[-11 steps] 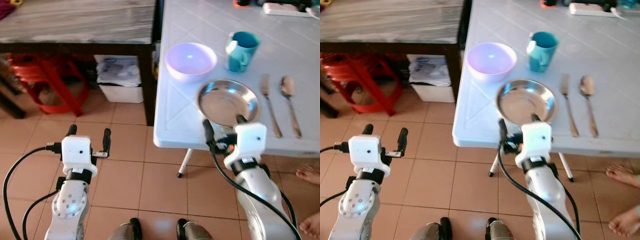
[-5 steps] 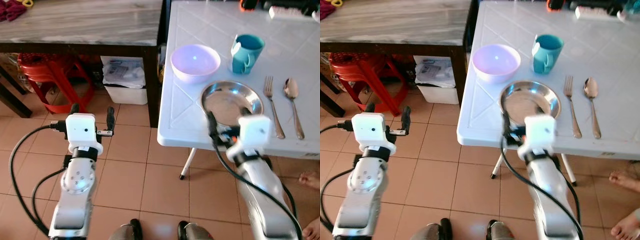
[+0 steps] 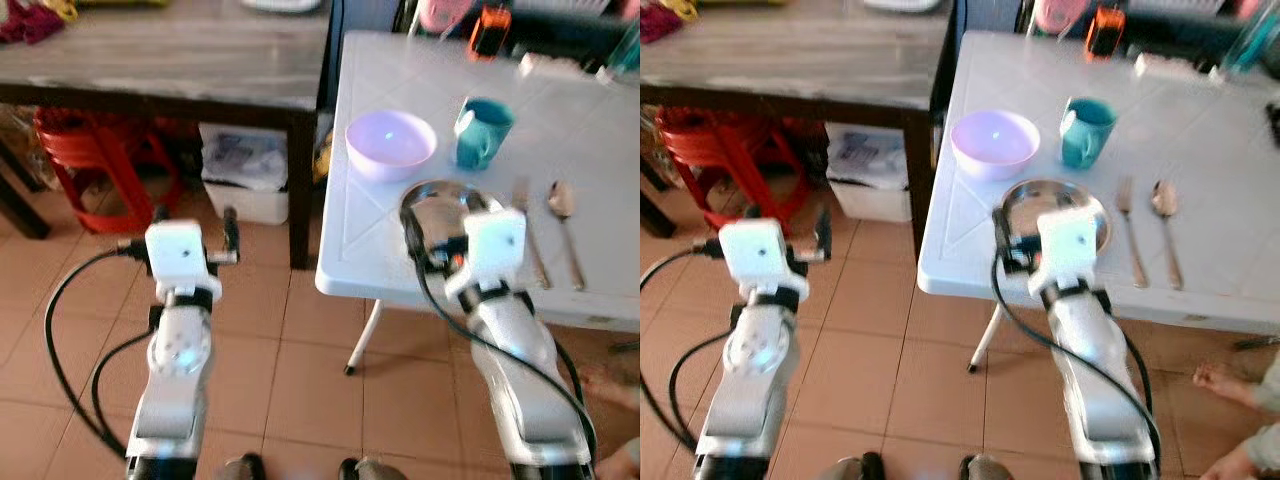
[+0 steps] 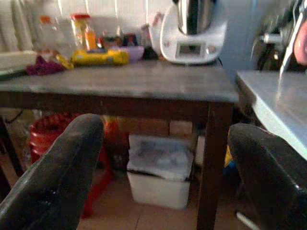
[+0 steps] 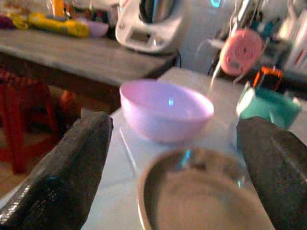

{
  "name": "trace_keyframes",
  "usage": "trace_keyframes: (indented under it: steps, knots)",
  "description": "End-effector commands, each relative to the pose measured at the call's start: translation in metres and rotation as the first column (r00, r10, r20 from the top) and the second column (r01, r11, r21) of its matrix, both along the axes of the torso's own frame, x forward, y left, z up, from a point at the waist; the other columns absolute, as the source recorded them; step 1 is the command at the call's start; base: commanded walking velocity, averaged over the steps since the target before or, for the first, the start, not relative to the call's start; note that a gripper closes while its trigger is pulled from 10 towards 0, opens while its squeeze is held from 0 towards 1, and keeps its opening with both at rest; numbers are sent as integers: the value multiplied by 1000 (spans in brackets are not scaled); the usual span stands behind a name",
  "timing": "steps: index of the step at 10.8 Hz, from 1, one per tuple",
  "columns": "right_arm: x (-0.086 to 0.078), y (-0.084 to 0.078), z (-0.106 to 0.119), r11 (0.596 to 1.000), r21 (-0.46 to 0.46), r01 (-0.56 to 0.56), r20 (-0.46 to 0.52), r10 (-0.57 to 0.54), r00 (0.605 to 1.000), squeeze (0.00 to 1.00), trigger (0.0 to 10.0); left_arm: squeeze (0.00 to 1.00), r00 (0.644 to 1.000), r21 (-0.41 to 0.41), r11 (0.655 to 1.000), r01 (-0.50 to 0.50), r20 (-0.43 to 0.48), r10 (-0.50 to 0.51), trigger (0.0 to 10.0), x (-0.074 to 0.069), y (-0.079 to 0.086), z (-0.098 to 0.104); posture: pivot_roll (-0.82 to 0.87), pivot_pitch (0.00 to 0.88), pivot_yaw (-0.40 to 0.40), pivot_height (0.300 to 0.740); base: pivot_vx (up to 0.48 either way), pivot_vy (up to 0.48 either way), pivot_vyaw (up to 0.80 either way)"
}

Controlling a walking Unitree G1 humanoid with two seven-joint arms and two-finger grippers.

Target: Setting the table

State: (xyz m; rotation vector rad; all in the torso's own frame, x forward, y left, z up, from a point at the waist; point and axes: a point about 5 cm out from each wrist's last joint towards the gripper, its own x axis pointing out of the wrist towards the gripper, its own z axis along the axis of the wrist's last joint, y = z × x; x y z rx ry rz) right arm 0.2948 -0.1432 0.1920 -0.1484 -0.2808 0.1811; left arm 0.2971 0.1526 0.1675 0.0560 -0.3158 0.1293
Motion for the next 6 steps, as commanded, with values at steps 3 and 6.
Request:
trace_keyframes:
  steps: [3, 6]
  knots:
    - [5, -1, 0, 1000, -2, -4, 17, 4, 1000, 0, 10000, 0, 1000, 8, 1000, -19, 17, 19, 10000, 7, 1, 0, -99, 45, -31, 740, 0, 0, 0]
    - [7, -2, 1, 1000, 5, 8, 36, -8, 999, 0, 10000, 0, 1000, 3, 1000, 5, 22, -5, 10000, 8, 0, 3, -93, 75, -18, 740, 0, 0, 0]
